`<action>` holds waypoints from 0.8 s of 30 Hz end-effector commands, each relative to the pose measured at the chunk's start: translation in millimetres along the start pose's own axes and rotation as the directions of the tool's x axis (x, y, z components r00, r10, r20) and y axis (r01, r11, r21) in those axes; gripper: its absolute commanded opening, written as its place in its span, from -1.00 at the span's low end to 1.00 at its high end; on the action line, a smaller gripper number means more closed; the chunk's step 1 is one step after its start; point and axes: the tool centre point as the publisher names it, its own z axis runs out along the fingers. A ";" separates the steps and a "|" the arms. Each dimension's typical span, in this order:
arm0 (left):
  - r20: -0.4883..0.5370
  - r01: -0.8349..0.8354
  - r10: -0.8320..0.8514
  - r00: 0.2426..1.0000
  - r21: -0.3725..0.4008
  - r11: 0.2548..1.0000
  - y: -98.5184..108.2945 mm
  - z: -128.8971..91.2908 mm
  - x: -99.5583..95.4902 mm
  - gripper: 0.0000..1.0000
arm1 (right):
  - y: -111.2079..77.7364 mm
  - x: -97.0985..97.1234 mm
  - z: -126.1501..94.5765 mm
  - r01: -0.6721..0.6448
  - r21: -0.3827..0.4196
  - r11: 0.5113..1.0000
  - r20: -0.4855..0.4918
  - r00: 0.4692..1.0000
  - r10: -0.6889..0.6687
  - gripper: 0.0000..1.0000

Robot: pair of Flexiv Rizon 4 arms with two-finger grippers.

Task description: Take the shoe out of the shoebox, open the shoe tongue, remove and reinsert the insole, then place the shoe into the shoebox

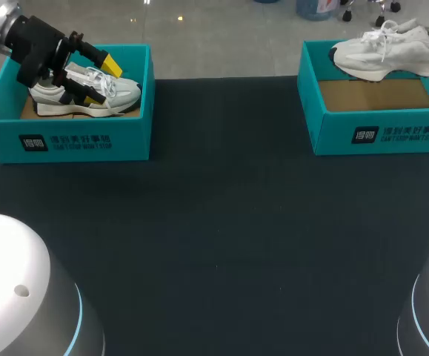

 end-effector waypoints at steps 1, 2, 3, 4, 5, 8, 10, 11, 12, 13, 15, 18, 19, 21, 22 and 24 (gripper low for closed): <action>-0.003 -0.001 0.001 1.000 0.000 1.000 -0.7 -0.4 0.0 1.00 | 0.8 -12.3 7.5 -0.068 -0.055 0.996 -0.006 0.998 0.068 -1.00; -0.003 -0.001 0.001 1.000 0.000 1.000 -0.7 -0.4 0.0 1.00 | 0.7 -14.2 9.3 -0.081 -0.062 0.995 -0.016 0.997 0.080 -1.00; -0.003 -0.001 0.001 1.000 0.000 1.000 -0.7 -0.4 0.0 1.00 | 0.7 -16.0 11.7 -0.095 -0.074 0.993 -0.022 0.995 0.093 -1.00; -0.003 -0.001 0.001 1.000 0.000 1.000 -0.7 -0.4 0.0 1.00 | 1.1 -17.8 13.9 -0.107 -0.092 0.990 -0.012 0.994 0.107 -1.00; -0.003 -0.001 0.001 1.000 0.000 1.000 -0.7 -0.4 0.0 1.00 | 1.4 -19.2 16.7 -0.109 -0.097 0.989 0.003 0.994 0.110 -1.00; -0.003 -0.001 0.001 1.000 0.000 1.000 -0.7 -0.4 0.0 1.00 | 2.1 -23.5 24.1 -0.132 -0.131 0.983 0.039 0.990 0.138 -1.00; -0.003 -0.001 0.001 1.000 0.000 1.000 -0.7 -0.4 0.0 1.00 | 4.0 -26.1 29.8 -0.134 -0.136 0.982 0.043 0.989 0.141 -1.00; -0.003 -0.001 0.001 1.000 0.000 1.000 -0.7 -0.4 0.0 1.00 | 3.9 -26.0 32.6 -0.126 -0.138 0.982 0.064 0.989 0.136 -1.00; -0.003 -0.001 0.001 1.000 0.000 1.000 -0.7 -0.4 0.0 1.00 | 3.5 -25.7 35.3 -0.123 -0.149 0.981 0.084 0.987 0.137 -1.00; -0.003 -0.001 0.001 1.000 0.000 1.000 -0.7 -0.4 0.0 1.00 | 3.2 -25.6 38.4 -0.119 -0.146 0.982 0.088 0.987 0.133 -1.00; -0.003 -0.001 0.001 1.000 0.000 1.000 -0.7 -0.4 0.0 1.00 | 3.2 -25.8 44.6 -0.119 -0.148 0.982 0.093 0.987 0.134 -1.00; -0.003 -0.001 0.001 1.000 0.000 1.000 -0.7 -0.4 0.0 1.00 | 2.8 -26.2 54.0 -0.119 -0.162 0.980 0.114 0.984 0.138 -1.00; -0.003 -0.001 0.001 1.000 0.000 1.000 -0.7 -0.4 0.0 1.00 | 3.3 -26.4 57.3 -0.123 -0.150 0.981 0.104 0.985 0.139 -1.00; -0.003 -0.001 0.001 1.000 0.000 1.000 -0.7 -0.4 0.0 1.00 | 4.4 -26.4 62.5 -0.127 -0.153 0.980 0.103 0.984 0.144 -1.00; -0.003 -0.001 0.001 1.000 0.000 1.000 -0.7 -0.4 0.0 1.00 | 4.7 -26.0 64.1 -0.129 -0.155 0.979 0.102 0.984 0.146 -1.00; -0.003 -0.001 0.001 1.000 0.000 1.000 -0.7 -0.4 0.0 1.00 | 6.4 -25.6 69.1 -0.132 -0.158 0.979 0.104 0.983 0.150 -1.00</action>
